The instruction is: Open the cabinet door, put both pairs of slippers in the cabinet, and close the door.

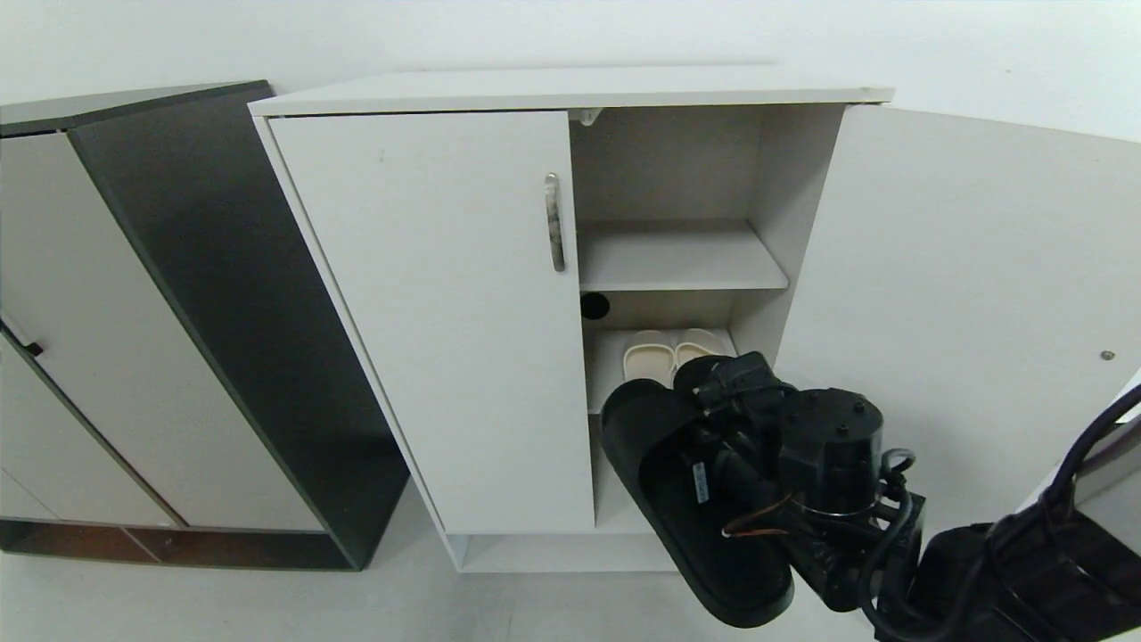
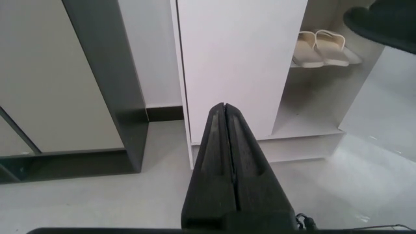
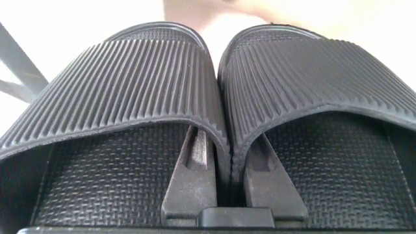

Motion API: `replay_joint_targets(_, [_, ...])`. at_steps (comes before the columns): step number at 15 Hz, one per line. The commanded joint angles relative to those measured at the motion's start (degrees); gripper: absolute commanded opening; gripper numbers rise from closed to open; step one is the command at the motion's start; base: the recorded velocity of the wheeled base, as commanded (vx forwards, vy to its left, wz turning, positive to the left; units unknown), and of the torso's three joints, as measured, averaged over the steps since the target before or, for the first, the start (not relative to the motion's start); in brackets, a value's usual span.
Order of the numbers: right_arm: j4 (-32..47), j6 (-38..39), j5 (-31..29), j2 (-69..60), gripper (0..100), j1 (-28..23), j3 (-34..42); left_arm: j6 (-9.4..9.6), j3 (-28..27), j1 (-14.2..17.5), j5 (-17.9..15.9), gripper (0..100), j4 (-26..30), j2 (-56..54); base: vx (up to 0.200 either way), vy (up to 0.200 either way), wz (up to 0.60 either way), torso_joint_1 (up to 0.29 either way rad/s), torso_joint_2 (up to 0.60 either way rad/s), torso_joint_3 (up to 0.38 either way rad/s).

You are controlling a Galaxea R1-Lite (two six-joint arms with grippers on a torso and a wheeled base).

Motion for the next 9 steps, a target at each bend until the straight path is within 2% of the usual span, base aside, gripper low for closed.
replay_joint_targets(1, [17.0,7.2,-10.1,-1.5,0,2.8,-14.2,0.01,0.0,0.0,0.0,0,0.0,0.0,0.0,0.0,0.0,0.0,0.0,0.0])
replay_joint_targets(3, [31.7,12.9,-17.9,-1.2,0,3.6,-26.0,0.01,0.0,0.0,0.0,0,0.0,0.0,0.0,0.0,0.0,0.0,0.0,0.0])
replay_joint_targets(6, [36.2,12.8,-21.5,-1.1,0,3.9,-33.8,0.01,0.0,0.0,0.0,0,0.0,0.0,0.0,0.0,0.0,0.0,0.0,0.0])
replay_joint_targets(9, [36.3,10.9,-21.5,-1.0,0,3.7,-35.2,0.01,0.0,0.0,0.0,0,0.0,0.0,0.0,0.0,0.0,0.0,0.0,0.0])
